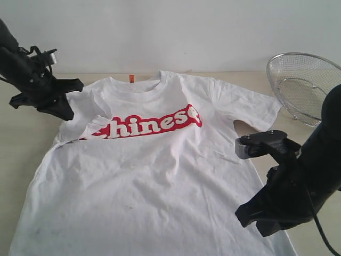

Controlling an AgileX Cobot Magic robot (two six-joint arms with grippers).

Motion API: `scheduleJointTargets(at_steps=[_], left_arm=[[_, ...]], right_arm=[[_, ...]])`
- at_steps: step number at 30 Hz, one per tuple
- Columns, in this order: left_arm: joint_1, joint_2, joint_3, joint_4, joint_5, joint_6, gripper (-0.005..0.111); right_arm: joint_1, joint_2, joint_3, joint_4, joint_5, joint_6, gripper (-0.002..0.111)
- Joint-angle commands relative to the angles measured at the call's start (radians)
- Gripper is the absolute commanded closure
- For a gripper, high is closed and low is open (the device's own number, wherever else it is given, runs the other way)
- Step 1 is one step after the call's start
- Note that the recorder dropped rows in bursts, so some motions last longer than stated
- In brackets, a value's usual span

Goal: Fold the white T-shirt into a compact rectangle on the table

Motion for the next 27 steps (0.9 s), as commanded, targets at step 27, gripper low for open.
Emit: scheduleJointTargets(at_steps=[27], left_arm=[[0.006,0.049,-0.194,-0.086,-0.043,0.053,0.102]], right_arm=[[0.000,-0.010,-0.001,-0.006,-0.001,-0.010,0.108]])
